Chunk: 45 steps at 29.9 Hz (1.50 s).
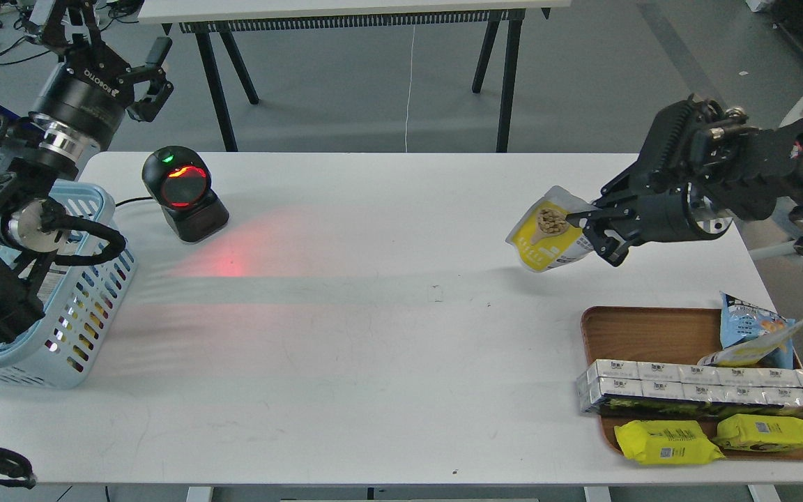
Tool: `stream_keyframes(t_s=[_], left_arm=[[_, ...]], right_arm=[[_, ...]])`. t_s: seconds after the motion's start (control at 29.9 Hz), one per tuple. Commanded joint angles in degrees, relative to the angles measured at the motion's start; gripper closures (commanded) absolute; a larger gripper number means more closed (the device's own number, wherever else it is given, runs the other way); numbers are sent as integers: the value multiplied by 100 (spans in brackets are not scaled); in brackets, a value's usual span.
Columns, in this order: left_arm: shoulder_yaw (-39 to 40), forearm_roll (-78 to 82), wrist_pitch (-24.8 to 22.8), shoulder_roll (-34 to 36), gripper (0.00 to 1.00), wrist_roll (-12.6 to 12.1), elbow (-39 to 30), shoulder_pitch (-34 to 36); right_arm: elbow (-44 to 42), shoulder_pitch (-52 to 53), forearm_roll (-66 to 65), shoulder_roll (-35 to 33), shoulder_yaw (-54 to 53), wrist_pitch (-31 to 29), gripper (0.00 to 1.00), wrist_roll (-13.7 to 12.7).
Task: Scan snack and place in basket
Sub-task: 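Carry the yellow packet toward the scanner and release it on the table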
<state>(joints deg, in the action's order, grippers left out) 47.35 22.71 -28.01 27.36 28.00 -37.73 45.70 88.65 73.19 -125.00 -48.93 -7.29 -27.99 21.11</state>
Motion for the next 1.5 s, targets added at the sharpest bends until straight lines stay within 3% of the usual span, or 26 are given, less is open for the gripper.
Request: stream_keyframes(t_s=[0.0, 0.4, 0.9, 0.97, 1.0, 1.04, 1.07, 1.2, 1.27, 1.3, 1.4, 1.47], left_arm=[[3, -12, 1, -3, 0, 0, 116, 0], [38, -65, 1, 6, 0, 0, 143, 0], [29, -65, 1, 14, 0, 0, 169, -9], [29, -65, 1, 14, 0, 0, 196, -9], [29, -65, 1, 14, 0, 0, 196, -9], [29, -65, 1, 14, 0, 0, 196, -26], [29, -65, 1, 14, 0, 0, 196, -61], [38, -65, 1, 14, 0, 0, 196, -88], [38, -65, 1, 14, 0, 0, 196, -88], [38, -65, 1, 14, 0, 0, 196, -88], [38, -39, 1, 41, 0, 0, 196, -96], [55, -21, 1, 58, 0, 0, 196, -88]], right_arm=[[-14, 301, 0, 655, 17, -1, 100, 7], [-401, 565, 0, 2615, 360, -1, 100, -2], [-717, 583, 0, 3504, 606, -1, 99, -37], [-805, 583, 0, 3609, 606, -1, 93, -98], [-849, 574, 0, 3653, 606, -1, 85, -133], [-901, 565, 0, 3715, 606, -1, 69, -160], [-963, 565, 0, 3785, 615, -1, 60, -160], [-1165, 565, 0, 3996, 712, -1, 41, -186], [-1244, 556, 0, 4040, 703, -1, 20, -195], [-1279, 565, 0, 4049, 685, -1, 3, -204], [-1481, 609, 54, 4058, 458, -1, 2, -274], [-1762, 670, 754, 4049, 107, -1, 2, -379]])
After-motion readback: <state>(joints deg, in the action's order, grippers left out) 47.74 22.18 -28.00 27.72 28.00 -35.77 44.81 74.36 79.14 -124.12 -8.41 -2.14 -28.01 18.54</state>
